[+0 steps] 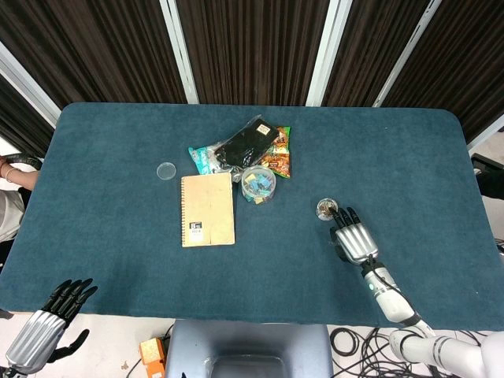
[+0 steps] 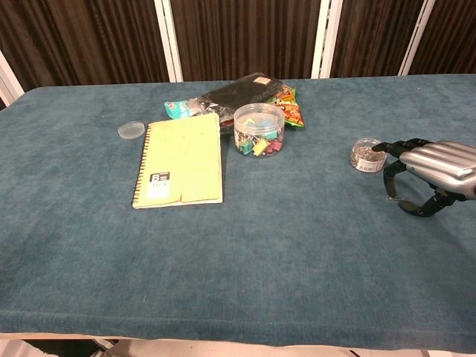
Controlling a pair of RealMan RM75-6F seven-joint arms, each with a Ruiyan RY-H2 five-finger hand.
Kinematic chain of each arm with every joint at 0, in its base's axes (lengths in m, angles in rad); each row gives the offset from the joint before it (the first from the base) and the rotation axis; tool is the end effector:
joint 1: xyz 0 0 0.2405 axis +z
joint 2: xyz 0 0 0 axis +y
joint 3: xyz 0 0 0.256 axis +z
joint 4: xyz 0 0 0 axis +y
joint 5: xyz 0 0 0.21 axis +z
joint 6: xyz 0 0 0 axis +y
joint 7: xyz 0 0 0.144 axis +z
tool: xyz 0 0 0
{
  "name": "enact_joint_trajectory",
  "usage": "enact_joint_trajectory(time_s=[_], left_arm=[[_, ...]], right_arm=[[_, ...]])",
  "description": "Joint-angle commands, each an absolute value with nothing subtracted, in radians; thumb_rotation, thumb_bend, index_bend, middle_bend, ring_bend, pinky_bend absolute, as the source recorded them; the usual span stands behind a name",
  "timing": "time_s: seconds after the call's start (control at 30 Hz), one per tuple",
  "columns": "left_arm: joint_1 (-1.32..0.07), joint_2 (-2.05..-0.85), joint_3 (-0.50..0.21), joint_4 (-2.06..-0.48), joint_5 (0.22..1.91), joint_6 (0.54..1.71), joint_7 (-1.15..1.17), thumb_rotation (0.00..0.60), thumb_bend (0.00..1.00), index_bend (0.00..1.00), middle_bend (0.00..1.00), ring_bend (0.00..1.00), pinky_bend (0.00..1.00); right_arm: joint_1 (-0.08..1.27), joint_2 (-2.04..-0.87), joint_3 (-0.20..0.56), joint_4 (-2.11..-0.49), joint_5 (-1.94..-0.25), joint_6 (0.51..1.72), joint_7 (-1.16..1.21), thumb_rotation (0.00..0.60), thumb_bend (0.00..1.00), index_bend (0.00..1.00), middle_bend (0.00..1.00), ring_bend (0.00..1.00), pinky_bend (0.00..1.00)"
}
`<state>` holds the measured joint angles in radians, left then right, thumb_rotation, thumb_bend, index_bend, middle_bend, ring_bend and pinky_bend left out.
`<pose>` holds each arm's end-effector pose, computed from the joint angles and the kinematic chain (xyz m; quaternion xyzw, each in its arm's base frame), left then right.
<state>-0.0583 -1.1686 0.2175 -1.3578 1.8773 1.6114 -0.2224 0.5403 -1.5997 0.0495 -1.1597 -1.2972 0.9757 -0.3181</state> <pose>-0.3219 0.1078 0.1262 -0.7170 -0.3881 -0.3974 0.4211 -0.2728 -0.3120 -0.0186 0.7698 -0.3252 0.2475 0.4903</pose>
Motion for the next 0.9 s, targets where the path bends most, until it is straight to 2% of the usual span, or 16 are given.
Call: enact_joint_trajectory(time_s=[0.03,0.4,0.9], left_arm=[[-0.056,-1.168,0.219,-1.355,1.879,1.616,-0.225,0.600,0.38,0.00,0.00,0.00,0.00],[-0.058,-1.169,0.219,-1.350,1.873,1.606,-0.229,0.600,0.38,0.00,0.00,0.00,0.00],[-0.056,-1.168,0.218,-1.355,1.872,1.607,-0.222,0.600,0.38,0.00,0.00,0.00,0.00]], right_arm=[[0.539,-1.603,0.049,-1.156,-1.297,0.973,-0.319,0.600,0.36,0.50,0.00,0.00,0.00],[0.534,-1.623,0.050,-1.130,-1.318,0.986,-0.301,0.600,0.36,0.65,0.00,0.00,0.00],[0.527,-1.623,0.047,-1.119,-1.344,0.997,-0.281,0.600,0.36,0.71,0.02,0.00,0.00]])
